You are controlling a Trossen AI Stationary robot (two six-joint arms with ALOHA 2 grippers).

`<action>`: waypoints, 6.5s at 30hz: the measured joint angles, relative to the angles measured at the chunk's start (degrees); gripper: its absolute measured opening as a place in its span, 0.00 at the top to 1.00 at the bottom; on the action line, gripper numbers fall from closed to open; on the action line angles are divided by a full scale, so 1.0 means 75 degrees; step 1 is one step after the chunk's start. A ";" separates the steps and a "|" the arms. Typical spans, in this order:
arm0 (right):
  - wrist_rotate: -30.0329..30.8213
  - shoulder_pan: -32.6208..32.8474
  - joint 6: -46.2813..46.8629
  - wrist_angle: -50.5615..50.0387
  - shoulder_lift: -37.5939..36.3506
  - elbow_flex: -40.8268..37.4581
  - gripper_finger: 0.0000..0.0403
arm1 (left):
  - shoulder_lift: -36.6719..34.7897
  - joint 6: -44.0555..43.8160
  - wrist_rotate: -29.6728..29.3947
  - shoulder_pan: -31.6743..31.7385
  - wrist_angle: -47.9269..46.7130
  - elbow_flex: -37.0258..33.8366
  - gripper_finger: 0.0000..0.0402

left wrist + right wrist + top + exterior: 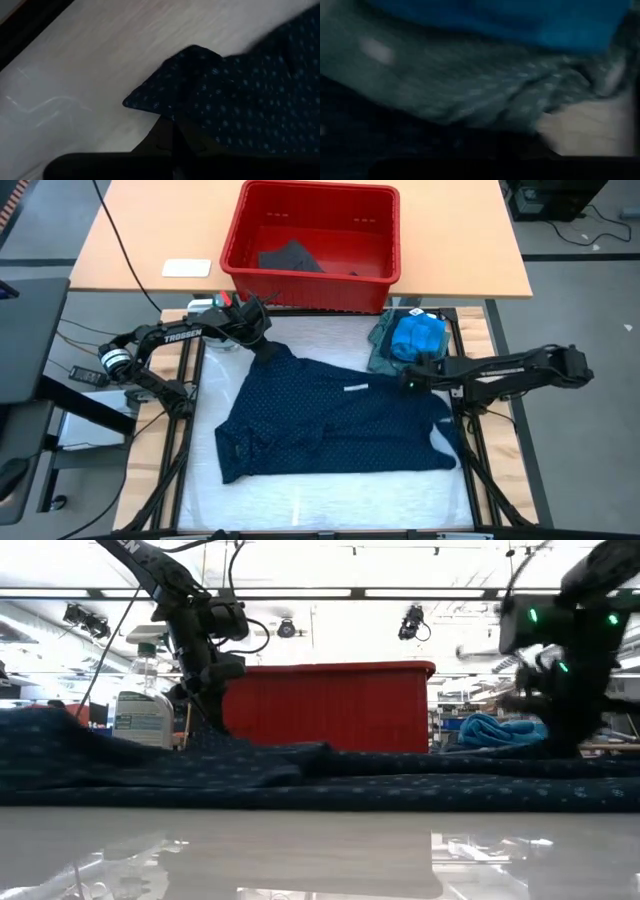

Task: Fold laundry
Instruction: Fold the dark blue polo shirt

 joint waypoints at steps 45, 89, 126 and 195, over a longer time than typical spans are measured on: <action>-0.2777 0.6813 0.0845 0.0658 0.1226 0.2090 0.91 | -0.0012 -0.2522 -0.0387 -0.2719 -0.2980 0.0000 1.00; -0.1991 -0.0584 -0.0640 0.0069 0.3355 0.1693 0.55 | -0.0172 0.1231 -0.0638 -0.0817 -0.0158 -0.1233 1.00; -0.1235 0.6067 0.2545 -0.5026 0.1810 0.3768 1.00 | -0.3410 -0.1493 -0.0113 -0.4293 -0.2190 -0.0093 1.00; -0.3869 0.0414 -0.5602 0.6169 0.8159 0.7303 0.69 | -0.1078 -0.2602 -0.0472 -0.4765 -0.2743 -0.0108 0.45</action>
